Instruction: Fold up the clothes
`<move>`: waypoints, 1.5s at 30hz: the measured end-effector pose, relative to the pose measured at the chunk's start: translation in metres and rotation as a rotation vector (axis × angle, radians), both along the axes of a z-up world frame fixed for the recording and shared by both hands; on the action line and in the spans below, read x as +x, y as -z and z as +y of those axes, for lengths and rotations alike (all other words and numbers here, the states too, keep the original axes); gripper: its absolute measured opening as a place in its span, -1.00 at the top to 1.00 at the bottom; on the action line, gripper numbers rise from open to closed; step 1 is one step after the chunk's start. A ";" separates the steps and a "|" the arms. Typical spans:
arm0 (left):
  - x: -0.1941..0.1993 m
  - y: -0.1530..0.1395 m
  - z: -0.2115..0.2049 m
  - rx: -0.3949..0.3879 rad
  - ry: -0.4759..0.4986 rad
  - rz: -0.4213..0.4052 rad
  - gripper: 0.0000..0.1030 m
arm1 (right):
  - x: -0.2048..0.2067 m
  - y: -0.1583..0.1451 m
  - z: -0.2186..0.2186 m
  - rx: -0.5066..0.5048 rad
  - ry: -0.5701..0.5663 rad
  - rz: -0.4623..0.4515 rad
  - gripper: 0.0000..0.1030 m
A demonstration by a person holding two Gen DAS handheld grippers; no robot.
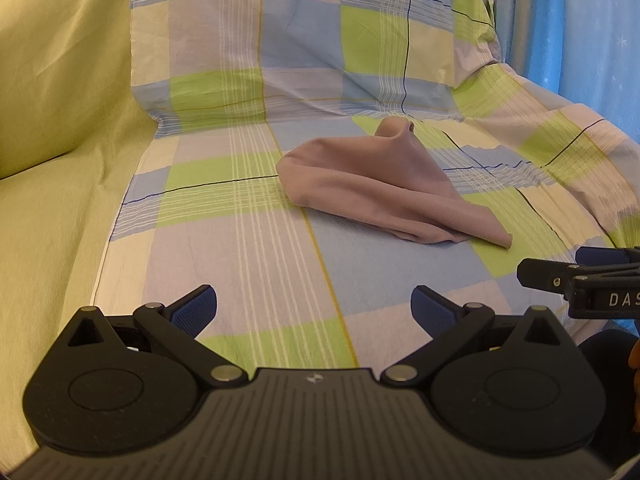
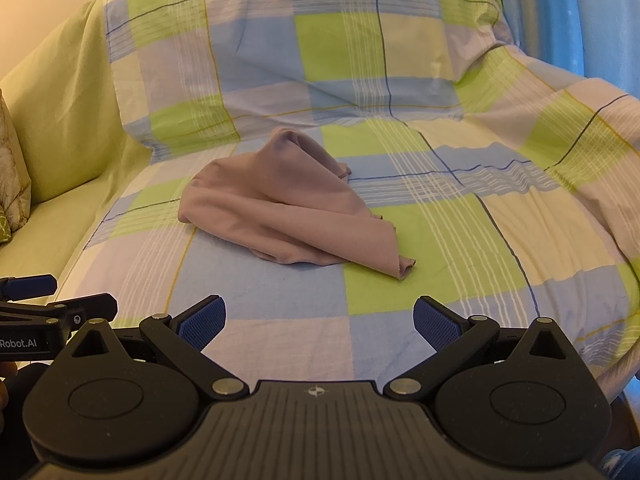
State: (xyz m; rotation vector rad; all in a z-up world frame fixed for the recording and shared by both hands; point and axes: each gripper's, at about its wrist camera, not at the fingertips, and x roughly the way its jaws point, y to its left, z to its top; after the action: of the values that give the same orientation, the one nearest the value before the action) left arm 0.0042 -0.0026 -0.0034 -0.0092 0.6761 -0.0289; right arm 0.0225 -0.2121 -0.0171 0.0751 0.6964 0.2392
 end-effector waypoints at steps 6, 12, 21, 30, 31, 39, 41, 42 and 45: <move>-0.001 0.000 -0.001 0.004 0.001 0.000 -0.98 | 0.001 0.000 0.000 0.005 0.001 0.003 -1.00; 0.001 0.000 0.000 0.001 0.004 0.001 -0.98 | 0.002 0.001 0.001 0.009 0.002 0.004 -1.00; 0.002 0.001 0.000 -0.002 0.006 0.001 -0.98 | 0.000 0.000 0.001 0.008 0.003 0.004 -1.00; 0.001 0.001 0.000 -0.007 0.008 0.000 -0.98 | 0.001 0.000 0.000 0.010 0.004 0.005 -1.00; 0.001 0.001 0.000 -0.007 0.008 0.000 -0.98 | 0.001 0.000 0.000 0.010 0.004 0.005 -1.00; 0.001 0.000 0.001 -0.010 0.010 0.000 -0.98 | 0.001 0.000 0.000 0.011 0.004 0.008 -1.00; 0.001 0.000 0.001 -0.011 0.010 0.000 -0.98 | 0.001 0.000 0.000 0.011 0.004 0.007 -1.00; 0.001 0.000 0.001 -0.012 0.010 0.000 -0.98 | 0.001 -0.001 0.000 0.012 0.005 0.007 -1.00; 0.001 0.000 0.001 -0.012 0.011 -0.001 -0.98 | 0.001 0.000 0.000 0.012 0.006 0.007 -1.00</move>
State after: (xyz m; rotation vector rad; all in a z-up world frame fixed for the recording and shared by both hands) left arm 0.0050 -0.0018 -0.0035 -0.0172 0.6754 -0.0436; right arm 0.0238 -0.2121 -0.0174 0.0893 0.7016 0.2379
